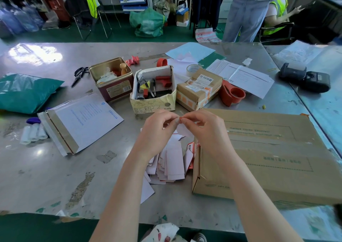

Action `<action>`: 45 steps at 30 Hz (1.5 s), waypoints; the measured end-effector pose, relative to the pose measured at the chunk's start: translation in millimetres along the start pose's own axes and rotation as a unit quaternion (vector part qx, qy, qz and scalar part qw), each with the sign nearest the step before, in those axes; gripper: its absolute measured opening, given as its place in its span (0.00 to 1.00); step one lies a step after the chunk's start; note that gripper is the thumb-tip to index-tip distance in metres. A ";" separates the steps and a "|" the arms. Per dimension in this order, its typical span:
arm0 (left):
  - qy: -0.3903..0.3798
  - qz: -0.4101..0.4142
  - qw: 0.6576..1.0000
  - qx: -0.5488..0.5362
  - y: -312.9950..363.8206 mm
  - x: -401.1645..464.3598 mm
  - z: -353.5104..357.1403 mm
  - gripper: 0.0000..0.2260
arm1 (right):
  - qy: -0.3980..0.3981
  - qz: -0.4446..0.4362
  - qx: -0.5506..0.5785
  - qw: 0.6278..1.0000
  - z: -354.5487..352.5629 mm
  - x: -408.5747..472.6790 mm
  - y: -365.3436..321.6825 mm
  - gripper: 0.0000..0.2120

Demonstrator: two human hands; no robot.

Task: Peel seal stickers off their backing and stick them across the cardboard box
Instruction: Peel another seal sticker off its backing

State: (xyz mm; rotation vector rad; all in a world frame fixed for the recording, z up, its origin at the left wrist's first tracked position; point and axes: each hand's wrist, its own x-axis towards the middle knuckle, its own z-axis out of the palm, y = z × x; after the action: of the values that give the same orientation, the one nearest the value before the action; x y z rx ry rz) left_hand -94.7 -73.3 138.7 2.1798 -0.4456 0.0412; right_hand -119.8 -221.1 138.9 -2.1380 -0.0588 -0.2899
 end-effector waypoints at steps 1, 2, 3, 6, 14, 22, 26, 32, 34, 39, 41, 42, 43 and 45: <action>-0.001 0.002 1.000 -0.001 -0.1 0.2 0.6 0.07 | 0.003 0.002 0.001 1.000 0.3 -0.6 0.8 0.04; -0.003 0.004 1.000 -0.004 0.0 0.3 1.1 0.07 | 0.005 0.005 0.003 1.000 0.9 -1.0 1.4 0.05; -0.003 0.007 1.000 -0.011 0.3 0.4 1.5 0.07 | 0.006 0.007 0.007 1.000 1.4 -1.3 1.9 0.05; -0.006 0.006 1.000 -0.025 2.2 -0.5 2.0 0.07 | 0.009 0.020 0.029 0.999 1.6 -1.7 3.1 0.05; 0.009 -0.041 0.995 -0.095 8.4 -3.1 5.9 0.08 | 0.001 0.051 0.076 0.996 -2.1 -2.6 2.3 0.12; 0.013 -0.064 0.986 -0.154 10.2 0.4 10.5 0.08 | -0.017 0.048 0.109 0.993 -0.7 1.2 1.8 0.11; 0.009 -0.066 0.987 -0.145 6.2 2.4 11.3 0.08 | -0.016 0.060 0.122 0.991 0.5 2.7 4.8 0.10; 0.024 -0.069 0.990 -0.123 1.6 5.1 12.7 0.05 | -0.021 0.064 0.129 0.989 0.7 4.8 5.9 0.14; 0.029 -0.074 0.989 -0.125 -0.9 6.6 13.8 0.05 | -0.023 0.060 0.132 0.989 0.9 5.1 7.0 0.15; 0.056 -0.093 0.988 -0.113 -6.9 10.5 14.6 0.06 | -0.027 0.045 0.097 0.994 3.9 6.2 12.8 0.16; 0.066 -0.096 0.988 -0.104 -8.4 10.9 13.6 0.05 | -0.030 0.045 0.083 0.995 4.3 6.8 14.8 0.16; 0.071 -0.098 0.987 -0.102 -9.2 11.0 13.2 0.04 | -0.031 0.043 0.074 0.996 4.0 6.9 15.5 0.16; 0.076 -0.100 0.987 -0.100 -9.8 11.2 12.9 0.04 | -0.032 0.042 0.064 0.997 3.3 6.9 15.9 0.15; 0.080 -0.106 0.987 -0.096 -10.5 11.5 12.1 0.02 | -0.038 0.041 0.050 0.997 1.5 7.2 16.1 0.15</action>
State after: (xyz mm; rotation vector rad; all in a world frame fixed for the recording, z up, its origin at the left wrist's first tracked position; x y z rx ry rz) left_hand -82.0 -80.5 125.4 2.0044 -0.1200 0.0552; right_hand -110.0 -229.3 126.5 -2.0454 -0.0288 -0.1548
